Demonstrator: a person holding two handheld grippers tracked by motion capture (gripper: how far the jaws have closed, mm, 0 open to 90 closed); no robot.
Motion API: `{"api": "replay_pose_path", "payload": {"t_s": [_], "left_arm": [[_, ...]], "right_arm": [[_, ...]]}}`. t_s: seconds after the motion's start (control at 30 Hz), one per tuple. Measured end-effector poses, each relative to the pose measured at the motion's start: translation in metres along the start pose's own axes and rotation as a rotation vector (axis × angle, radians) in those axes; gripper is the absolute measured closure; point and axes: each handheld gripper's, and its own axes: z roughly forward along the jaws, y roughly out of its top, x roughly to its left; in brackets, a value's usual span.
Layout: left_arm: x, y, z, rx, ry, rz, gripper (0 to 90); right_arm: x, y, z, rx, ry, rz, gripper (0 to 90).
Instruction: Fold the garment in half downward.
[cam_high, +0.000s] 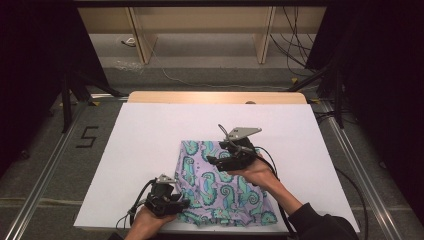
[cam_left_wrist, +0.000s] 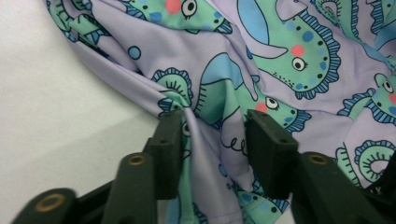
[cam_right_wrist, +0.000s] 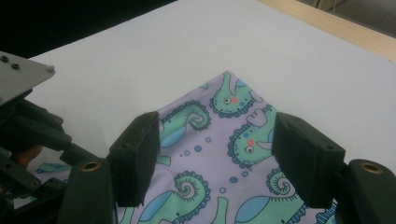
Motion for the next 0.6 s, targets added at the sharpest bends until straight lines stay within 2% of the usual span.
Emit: {"api": "replay_pose_path", "payload": {"t_s": [0.3, 0.6], "left_arm": [[-0.001, -0.001, 0.002, 0.0, -0.006, 0.02, 79.3], [-0.001, -0.001, 0.002, 0.005, -0.021, 0.045, 83.1]], "right_arm": [[-0.003, 0.01, 0.019, 0.043, 0.008, 0.001, 33.5], [-0.007, 0.019, 0.036, 0.064, 0.047, 0.025, 34.0]]}}
